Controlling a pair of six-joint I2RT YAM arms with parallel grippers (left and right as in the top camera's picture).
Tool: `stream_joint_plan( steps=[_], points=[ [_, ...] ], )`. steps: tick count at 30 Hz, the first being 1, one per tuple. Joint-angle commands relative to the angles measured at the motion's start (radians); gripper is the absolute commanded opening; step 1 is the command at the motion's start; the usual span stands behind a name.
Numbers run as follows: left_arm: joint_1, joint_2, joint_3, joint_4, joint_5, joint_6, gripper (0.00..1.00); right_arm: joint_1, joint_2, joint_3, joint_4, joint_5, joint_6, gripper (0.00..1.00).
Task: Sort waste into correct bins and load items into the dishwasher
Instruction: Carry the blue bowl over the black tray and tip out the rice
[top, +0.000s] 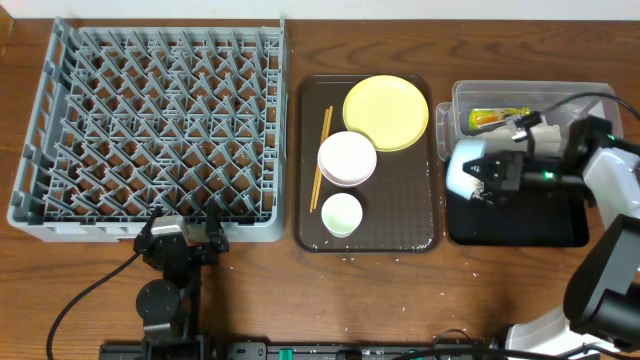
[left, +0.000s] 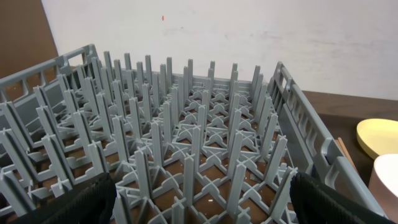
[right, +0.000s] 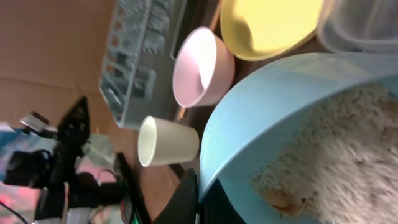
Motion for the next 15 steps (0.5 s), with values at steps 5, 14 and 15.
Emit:
stream_joint_plan(
  steps=[5,14,15],
  points=[
    [0.004,-0.005,-0.016,-0.037,0.013,0.006,0.90,-0.108,-0.024,-0.040,0.028,-0.184,-0.063,0.01],
    [0.004,-0.005,-0.016,-0.037,0.014,0.006,0.91,-0.188,-0.024,-0.040,0.026,-0.258,-0.018,0.01],
    [0.004,-0.005,-0.016,-0.037,0.014,0.006,0.91,-0.194,-0.024,-0.040,0.026,-0.262,-0.002,0.01]
  ],
)
